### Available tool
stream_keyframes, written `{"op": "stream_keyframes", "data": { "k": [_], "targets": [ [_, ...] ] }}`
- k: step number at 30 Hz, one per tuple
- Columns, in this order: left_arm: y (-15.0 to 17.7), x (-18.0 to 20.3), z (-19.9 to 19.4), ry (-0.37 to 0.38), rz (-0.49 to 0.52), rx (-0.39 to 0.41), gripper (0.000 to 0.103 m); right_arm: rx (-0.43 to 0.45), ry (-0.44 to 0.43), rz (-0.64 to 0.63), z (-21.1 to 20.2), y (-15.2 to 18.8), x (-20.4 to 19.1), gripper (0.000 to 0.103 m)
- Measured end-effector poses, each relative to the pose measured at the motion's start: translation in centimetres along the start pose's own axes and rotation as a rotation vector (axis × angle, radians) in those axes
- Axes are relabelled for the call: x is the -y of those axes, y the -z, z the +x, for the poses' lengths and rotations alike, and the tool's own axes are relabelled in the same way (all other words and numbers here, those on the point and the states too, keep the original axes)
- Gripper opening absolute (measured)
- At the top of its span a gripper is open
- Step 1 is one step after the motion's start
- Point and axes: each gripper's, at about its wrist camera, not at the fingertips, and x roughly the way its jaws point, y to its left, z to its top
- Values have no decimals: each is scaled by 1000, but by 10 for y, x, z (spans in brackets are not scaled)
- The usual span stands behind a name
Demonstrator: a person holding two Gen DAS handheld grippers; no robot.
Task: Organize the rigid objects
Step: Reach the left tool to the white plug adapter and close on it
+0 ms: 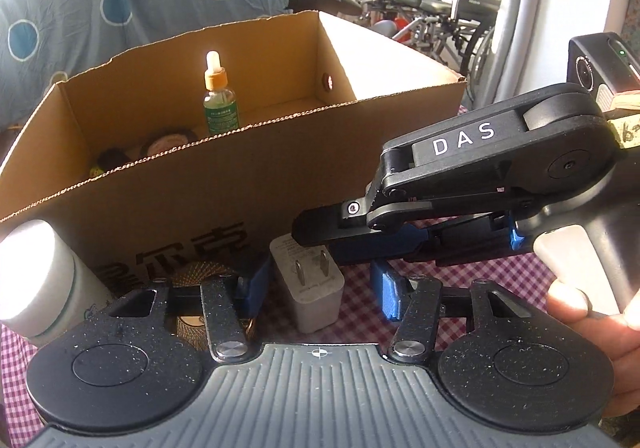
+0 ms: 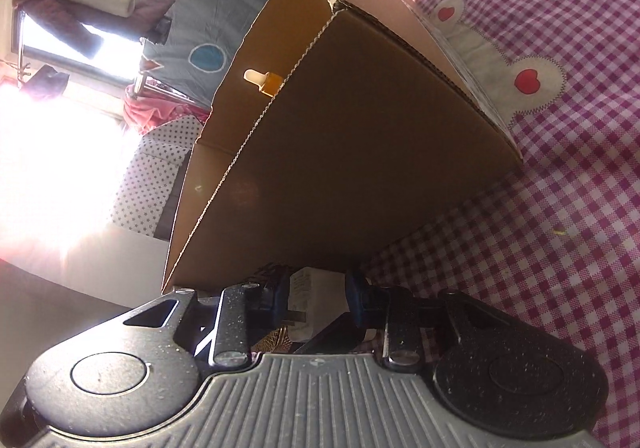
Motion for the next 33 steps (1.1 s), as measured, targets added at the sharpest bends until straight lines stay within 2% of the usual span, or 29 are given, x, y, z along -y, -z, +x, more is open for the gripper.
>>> {"op": "stream_keyframes", "data": {
  "k": [5,16,21,27,31,33],
  "targets": [
    [0,-3,3,63,-79,-31,52,8,7,3,-4,2,2,33],
    [3,25,4,149,-65,-40,50,55,59,12,-49,15,22,33],
    [6,35,6,132,-11,-54,50,55,65,27,-65,23,34,34],
    [9,35,12,114,0,-82,49,48,51,25,-71,26,43,34],
    [9,34,12,89,1,-75,33,44,51,14,-69,26,37,34],
    [9,33,12,85,-11,-71,30,42,47,11,-67,27,35,34]
  ]
}}
